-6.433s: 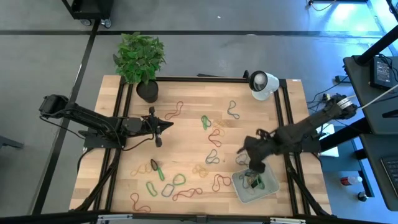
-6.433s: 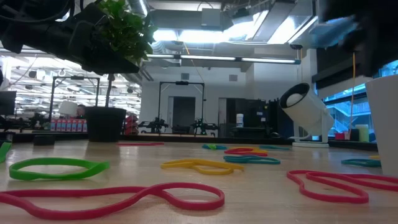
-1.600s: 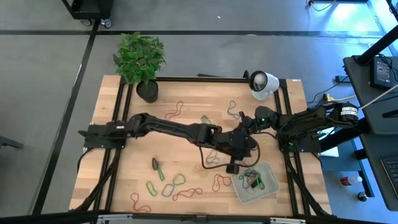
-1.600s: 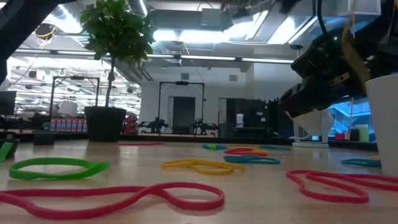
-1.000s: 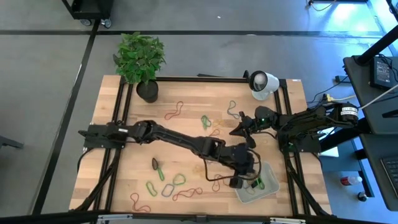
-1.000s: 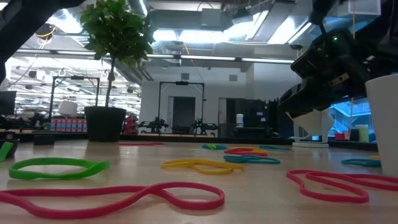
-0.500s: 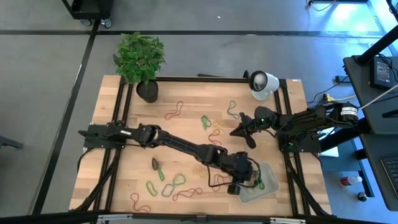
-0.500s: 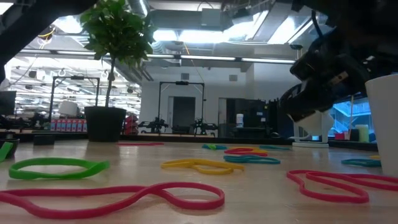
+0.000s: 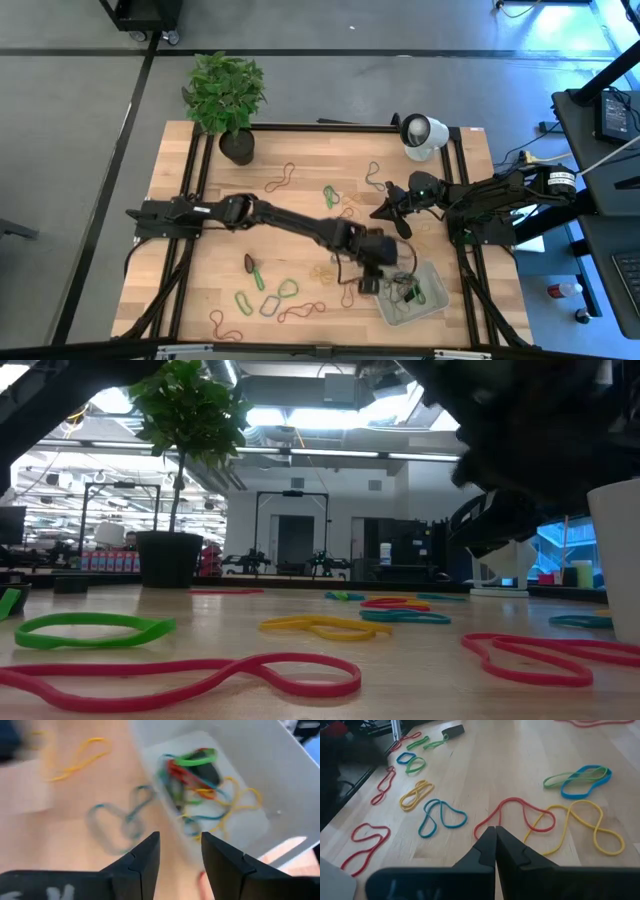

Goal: Pick and place rubber bands into bin
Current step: Put the red rubber band into the white bin

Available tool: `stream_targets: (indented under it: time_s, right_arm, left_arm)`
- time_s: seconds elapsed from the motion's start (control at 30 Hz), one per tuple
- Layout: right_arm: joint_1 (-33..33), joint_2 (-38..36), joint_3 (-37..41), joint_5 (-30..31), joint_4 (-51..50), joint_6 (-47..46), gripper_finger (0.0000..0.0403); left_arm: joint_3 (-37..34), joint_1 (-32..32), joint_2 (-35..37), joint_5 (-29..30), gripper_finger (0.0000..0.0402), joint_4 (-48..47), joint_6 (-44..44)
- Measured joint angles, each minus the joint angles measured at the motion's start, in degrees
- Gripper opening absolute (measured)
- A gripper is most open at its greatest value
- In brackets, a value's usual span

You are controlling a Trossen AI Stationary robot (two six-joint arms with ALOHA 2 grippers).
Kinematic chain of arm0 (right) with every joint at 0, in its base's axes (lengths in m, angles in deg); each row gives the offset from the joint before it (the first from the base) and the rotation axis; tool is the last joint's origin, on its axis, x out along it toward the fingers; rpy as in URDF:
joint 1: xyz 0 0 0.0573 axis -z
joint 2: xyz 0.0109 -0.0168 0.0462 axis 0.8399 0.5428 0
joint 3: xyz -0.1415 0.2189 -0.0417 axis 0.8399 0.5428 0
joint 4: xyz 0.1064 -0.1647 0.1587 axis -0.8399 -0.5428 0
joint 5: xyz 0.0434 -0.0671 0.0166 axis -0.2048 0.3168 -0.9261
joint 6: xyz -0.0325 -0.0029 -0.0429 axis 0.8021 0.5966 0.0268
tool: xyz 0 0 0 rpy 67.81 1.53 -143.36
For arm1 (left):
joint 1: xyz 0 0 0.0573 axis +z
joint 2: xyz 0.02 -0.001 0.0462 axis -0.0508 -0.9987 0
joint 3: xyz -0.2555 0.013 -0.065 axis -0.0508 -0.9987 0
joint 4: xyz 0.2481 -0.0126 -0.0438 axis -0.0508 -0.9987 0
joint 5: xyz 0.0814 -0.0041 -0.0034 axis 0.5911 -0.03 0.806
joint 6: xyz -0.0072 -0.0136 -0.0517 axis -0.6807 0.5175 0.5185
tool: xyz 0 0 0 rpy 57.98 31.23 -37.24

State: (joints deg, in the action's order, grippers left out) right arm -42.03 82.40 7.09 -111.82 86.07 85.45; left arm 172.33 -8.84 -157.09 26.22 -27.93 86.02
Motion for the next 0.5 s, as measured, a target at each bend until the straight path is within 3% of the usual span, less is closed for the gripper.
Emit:
stream_targets:
  time_s: [0.13, 0.27, 0.37, 0.5]
  right_arm:
    - [0.0, 0.0, 0.0, -0.1, -0.6, -1.3, 0.0006]
    - [0.0, 0.0, 0.0, -0.1, -1.4, -1.3, 0.0006]
    - [0.0, 0.0, 0.0, -0.1, -1.6, -1.3, 0.0006]
    - [0.0, 0.0, 0.0, -0.1, -2.4, -1.3, 0.0006]
  left_arm:
    - [-1.7, 1.9, 3.5, -2.7, 0.0119, -3.3, -3.1]
    - [-7.4, 2.9, 8.0, -1.8, 0.0089, -7.3, -6.1]
    - [-17.0, 4.3, 13.4, -1.3, 0.0067, -4.4, -6.2]
    - [-37.7, 5.5, 24.0, -0.9, 0.0040, 8.8, -3.7]
